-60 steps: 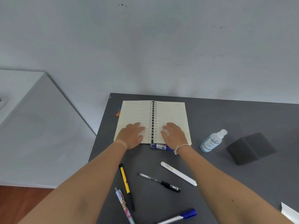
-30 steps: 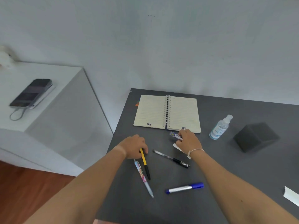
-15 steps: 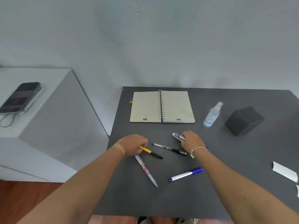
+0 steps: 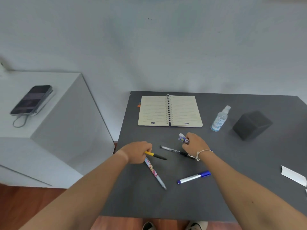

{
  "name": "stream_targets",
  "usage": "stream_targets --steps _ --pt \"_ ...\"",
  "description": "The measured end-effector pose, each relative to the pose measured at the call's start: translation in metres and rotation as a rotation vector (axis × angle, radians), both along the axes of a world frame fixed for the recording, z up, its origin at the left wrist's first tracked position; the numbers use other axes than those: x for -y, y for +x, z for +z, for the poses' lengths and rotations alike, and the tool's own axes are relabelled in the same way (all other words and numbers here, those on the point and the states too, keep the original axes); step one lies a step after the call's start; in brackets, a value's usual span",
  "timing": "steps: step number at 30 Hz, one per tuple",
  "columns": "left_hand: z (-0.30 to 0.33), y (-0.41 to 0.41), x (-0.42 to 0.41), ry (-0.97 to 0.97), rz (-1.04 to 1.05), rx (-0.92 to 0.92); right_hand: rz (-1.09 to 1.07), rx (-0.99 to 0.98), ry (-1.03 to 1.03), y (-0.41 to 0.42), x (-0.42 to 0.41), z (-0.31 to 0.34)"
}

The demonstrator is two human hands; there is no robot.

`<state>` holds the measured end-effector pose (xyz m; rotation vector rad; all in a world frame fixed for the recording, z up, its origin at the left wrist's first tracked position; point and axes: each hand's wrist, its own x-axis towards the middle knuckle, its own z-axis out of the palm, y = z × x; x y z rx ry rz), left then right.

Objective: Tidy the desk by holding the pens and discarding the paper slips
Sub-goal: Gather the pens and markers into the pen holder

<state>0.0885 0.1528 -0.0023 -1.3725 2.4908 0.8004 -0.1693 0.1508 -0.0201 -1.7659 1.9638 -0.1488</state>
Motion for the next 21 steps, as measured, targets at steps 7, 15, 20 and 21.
stream_targets --steps 7,15,20,21 --pt "-0.01 -0.007 -0.01 -0.1 -0.249 0.151 0.008 0.052 -0.022 0.001 -0.001 0.007" --pt "-0.006 -0.018 -0.001 0.027 0.0 -0.034 -0.109 0.242 -0.059 -0.006 0.006 0.019" --pt "0.01 -0.034 0.015 0.023 0.179 -0.162 -0.158 0.385 -0.121 -0.015 0.023 0.036" --pt "0.014 -0.039 0.019 0.022 0.199 -0.184 -0.158 0.41 -0.133 -0.018 0.028 0.04"
